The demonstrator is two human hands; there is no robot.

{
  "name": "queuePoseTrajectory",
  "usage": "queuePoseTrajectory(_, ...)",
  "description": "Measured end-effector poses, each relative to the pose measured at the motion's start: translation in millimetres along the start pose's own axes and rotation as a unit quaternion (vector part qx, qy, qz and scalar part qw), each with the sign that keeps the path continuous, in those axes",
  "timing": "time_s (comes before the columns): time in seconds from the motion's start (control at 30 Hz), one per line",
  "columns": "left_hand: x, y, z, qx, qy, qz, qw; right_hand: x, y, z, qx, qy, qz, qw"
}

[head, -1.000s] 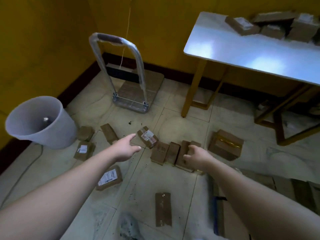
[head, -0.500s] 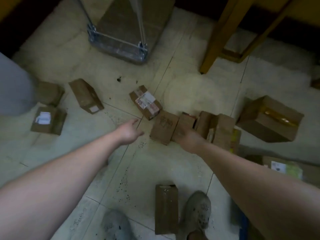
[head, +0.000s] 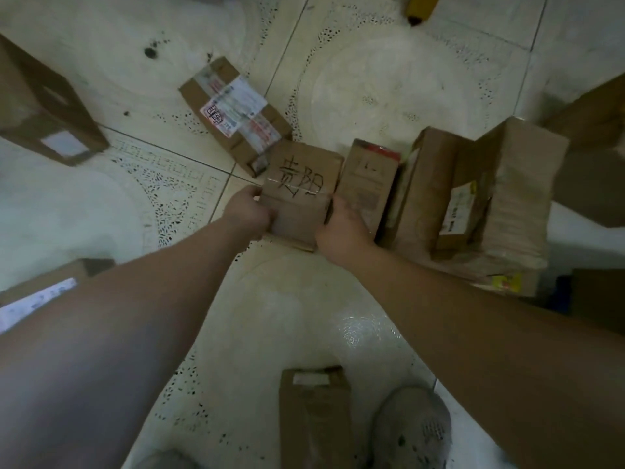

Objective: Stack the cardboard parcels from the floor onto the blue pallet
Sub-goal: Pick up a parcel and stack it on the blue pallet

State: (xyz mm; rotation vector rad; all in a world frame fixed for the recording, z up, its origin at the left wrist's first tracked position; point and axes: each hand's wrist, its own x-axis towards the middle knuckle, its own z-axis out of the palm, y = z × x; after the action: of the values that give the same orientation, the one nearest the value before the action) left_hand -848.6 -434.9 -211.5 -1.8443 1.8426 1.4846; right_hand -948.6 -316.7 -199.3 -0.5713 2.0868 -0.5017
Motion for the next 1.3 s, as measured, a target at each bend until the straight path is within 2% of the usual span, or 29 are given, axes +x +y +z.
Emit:
queuePoseTrajectory(0.2,-59,-1,-28,-0.094,0.025,-0.048,0.994,-45,-25,-14,0.105,-0.031,0.068,0.992)
queuePoseTrajectory(0.33,-138,15,-73,-0.162,0.015,-0.056,0.985,-116,-70,-39,0.169,-0.051,0.06,0.982)
queuePoseTrajectory(0.5,-263,62,-149,-0.214,0.01,-0.005,0.977,-242,-146,-99,0.195,0.0,0.045,0.98)
queuePoseTrajectory(0.7,-420,130,-251,-0.241,-0.057,0.099,0.964,-414,-229,-181,0.217,0.09,-0.004,0.972)
queuePoseTrajectory(0.87,-530,178,-299,-0.248,-0.101,0.168,0.949,-526,-268,-238,0.255,0.11,-0.047,0.96)
queuePoseTrajectory(1.1,-673,241,-284,-0.241,-0.122,0.257,0.928,-652,-241,-342,0.226,0.13,-0.135,0.956)
queuePoseTrajectory(1.3,-779,297,-201,-0.222,-0.187,0.289,0.912,-747,-165,-446,0.178,0.204,-0.113,0.956)
